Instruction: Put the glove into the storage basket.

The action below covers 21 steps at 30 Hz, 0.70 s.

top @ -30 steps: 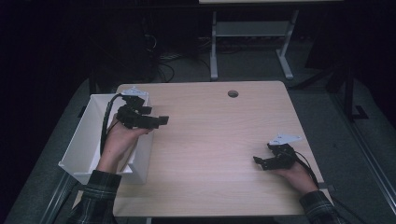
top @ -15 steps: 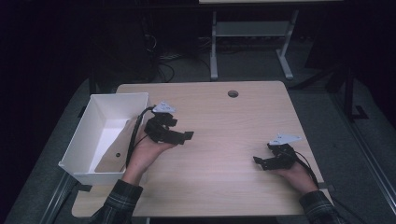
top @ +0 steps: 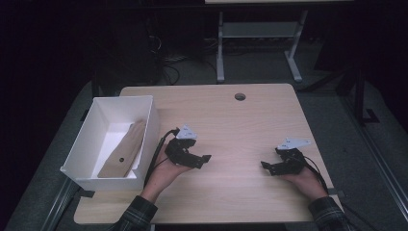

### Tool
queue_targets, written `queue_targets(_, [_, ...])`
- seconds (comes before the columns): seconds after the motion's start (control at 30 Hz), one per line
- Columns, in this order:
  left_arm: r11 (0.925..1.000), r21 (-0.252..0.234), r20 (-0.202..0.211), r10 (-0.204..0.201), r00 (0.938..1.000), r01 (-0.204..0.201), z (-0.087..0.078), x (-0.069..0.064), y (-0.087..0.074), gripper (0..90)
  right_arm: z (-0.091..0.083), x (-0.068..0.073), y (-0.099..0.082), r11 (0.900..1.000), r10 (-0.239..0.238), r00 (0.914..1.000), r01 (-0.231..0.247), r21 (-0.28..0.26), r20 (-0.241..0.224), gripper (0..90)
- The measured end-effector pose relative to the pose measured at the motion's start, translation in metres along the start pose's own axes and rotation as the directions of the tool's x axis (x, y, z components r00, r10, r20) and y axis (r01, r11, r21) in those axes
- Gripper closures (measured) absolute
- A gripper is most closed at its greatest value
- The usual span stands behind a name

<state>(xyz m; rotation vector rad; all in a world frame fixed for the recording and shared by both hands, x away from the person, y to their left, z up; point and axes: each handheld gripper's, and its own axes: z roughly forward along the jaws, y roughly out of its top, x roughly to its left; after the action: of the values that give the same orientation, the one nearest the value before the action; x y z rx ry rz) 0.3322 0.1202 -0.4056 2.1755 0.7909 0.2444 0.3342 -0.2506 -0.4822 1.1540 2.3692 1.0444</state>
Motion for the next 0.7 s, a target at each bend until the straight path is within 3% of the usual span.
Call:
queue_targets(0.23, [0.9985,0.048,0.012,0.024,0.9996,-0.025,0.021,-0.003,-0.021,17.7,0.000,0.000,0.000,1.0000,0.000,1.0000,0.000,0.000,0.000,14.5])
queue_targets(0.37, [0.9945,0.082,-0.022,0.067,0.9975,-0.065,0.032,-0.006,-0.029,17.5,0.000,0.000,0.000,1.0000,0.000,1.0000,0.000,-0.001,0.000,14.5])
queue_targets(0.47, [0.9945,0.088,-0.011,0.058,0.9982,-0.057,0.037,-0.006,-0.034,17.5,0.000,0.000,0.000,1.0000,0.000,1.0000,0.000,0.000,0.000,14.5])
queue_targets(0.7, [0.9887,0.118,-0.029,0.097,0.9949,-0.093,0.047,-0.006,-0.043,16.6,0.000,0.000,0.000,1.0000,0.000,1.0000,0.000,0.000,0.000,14.5])
